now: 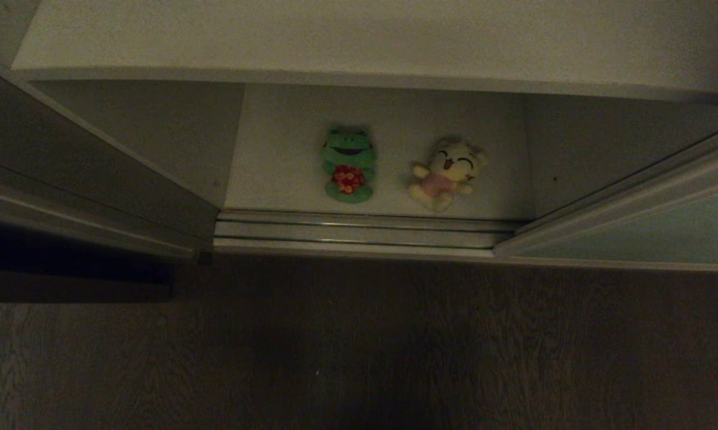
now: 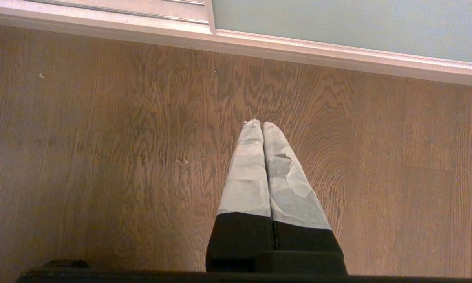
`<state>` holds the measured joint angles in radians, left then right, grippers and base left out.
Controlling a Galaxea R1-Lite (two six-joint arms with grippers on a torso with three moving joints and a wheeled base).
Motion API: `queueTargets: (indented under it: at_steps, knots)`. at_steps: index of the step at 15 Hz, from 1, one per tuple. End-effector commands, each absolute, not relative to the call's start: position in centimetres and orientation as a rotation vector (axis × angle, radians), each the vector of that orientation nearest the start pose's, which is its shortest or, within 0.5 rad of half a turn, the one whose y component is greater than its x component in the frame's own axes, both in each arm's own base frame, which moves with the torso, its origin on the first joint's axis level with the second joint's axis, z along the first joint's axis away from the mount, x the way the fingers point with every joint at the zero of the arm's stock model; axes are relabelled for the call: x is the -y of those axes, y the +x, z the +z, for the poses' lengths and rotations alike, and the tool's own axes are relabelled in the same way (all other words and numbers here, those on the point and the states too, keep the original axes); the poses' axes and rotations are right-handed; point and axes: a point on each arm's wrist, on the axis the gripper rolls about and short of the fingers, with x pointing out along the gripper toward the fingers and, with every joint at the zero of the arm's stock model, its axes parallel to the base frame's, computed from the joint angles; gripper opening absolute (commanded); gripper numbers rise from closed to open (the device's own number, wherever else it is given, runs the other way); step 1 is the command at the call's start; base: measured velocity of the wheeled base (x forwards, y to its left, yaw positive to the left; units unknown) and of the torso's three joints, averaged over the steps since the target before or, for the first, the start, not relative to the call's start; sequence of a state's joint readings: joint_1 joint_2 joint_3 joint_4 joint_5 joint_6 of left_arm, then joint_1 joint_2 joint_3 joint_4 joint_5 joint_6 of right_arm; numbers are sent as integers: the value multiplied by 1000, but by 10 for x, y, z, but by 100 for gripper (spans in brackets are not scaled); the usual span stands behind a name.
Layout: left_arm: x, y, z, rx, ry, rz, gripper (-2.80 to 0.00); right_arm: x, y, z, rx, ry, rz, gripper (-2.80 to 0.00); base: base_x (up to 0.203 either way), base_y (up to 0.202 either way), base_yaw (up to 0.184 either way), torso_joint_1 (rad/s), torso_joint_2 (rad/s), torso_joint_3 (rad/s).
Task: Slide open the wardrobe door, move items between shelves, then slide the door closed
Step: Place the green doll on the higher shelf
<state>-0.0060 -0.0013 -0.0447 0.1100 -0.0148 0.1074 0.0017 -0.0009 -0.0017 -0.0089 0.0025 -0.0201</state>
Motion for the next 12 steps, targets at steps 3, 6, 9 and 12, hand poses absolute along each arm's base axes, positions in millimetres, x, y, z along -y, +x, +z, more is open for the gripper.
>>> queueTargets:
  at_steps: [3, 6, 9, 12]
  knots:
    - [0, -27, 78, -60, 113, -29, -280, 0, -23, 77, 12, -21, 6, -280, 0, 0, 0, 0, 0, 0]
    - [2, -34, 104, -7, 107, -94, -280, 0, -23, 77, 12, -21, 4, -280, 0, 0, 0, 0, 0, 0]
    - [3, -15, 136, -155, 81, -165, -280, 0, -23, 77, 12, -21, 5, -280, 0, 0, 0, 0, 0, 0]
    - [6, 48, 171, -372, -12, -244, -280, 0, -23, 77, 12, -21, 4, -280, 0, 0, 0, 0, 0, 0]
